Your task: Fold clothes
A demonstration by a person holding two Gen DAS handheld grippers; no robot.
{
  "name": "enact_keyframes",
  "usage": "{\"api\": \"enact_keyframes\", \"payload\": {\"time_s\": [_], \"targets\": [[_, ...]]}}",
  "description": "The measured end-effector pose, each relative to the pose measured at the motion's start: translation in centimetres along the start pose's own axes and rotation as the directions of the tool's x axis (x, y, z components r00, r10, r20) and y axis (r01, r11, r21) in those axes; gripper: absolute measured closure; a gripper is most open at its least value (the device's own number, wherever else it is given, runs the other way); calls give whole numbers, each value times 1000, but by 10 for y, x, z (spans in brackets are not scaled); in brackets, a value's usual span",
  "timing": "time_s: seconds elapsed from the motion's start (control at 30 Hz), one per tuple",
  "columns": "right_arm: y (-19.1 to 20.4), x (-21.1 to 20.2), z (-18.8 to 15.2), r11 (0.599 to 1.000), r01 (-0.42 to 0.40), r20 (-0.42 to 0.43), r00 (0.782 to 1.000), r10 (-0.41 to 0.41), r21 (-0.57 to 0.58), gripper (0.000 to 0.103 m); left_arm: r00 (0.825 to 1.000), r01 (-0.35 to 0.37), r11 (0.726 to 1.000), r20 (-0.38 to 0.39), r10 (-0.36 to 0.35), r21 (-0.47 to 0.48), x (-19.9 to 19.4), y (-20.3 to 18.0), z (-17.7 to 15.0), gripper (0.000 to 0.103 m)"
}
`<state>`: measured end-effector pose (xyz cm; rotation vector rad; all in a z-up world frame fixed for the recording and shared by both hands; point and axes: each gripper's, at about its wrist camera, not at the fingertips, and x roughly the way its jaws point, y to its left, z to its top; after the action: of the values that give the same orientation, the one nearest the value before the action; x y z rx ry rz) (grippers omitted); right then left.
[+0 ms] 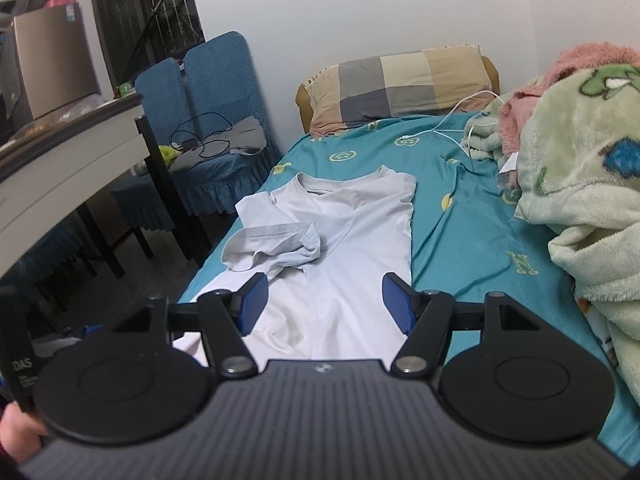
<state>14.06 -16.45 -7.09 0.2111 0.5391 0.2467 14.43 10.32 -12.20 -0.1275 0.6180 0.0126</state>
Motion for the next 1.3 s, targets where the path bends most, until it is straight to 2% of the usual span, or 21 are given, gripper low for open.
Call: {"api": "enact_keyframes", "payload": {"time_s": [0.23,0.43,0.53,0.73,0.9,1.0,1.03,1.07,1.1,1.17,1.23,1.3], "targets": [[-9,1,1,999,-3,-12,1000,4,36,37,999,7,996,-44,-11,-94,31,9,25,3],[-14,7,1,999,6,-33,999,-4,44,37,998,-3,991,-66,-6,-134,69,22,54,3],[-17,11,1,998,9,-50,999,-6,61,37,997,-2,979,-74,-13,-203,94,31,70,3],[-24,29,2,994,-6,-80,997,16,112,37,995,26,909,-79,-64,-416,151,52,90,6],[-32,49,-3,992,-2,-121,992,17,127,37,987,39,852,-111,-114,-522,190,52,81,13],[-37,60,-4,987,-9,-148,988,33,159,37,984,25,848,-137,-114,-529,205,48,76,28],[-38,61,-4,986,-12,-147,989,37,166,37,984,21,850,-138,-110,-526,207,46,76,37],[-38,62,-3,985,-14,-144,989,38,169,37,986,17,856,-133,-100,-517,208,45,77,48],[-39,62,-3,985,-15,-142,989,39,171,37,988,16,864,-123,-90,-504,207,44,79,55],[-40,61,-4,984,-17,-142,989,43,177,37,990,18,884,-113,-80,-468,205,41,86,87],[-41,59,-4,982,-23,-142,989,50,189,37,991,25,907,-111,-79,-420,201,36,97,96],[-43,57,-4,979,-29,-138,989,57,202,37,992,34,927,-97,-75,-373,197,28,110,98]]}}
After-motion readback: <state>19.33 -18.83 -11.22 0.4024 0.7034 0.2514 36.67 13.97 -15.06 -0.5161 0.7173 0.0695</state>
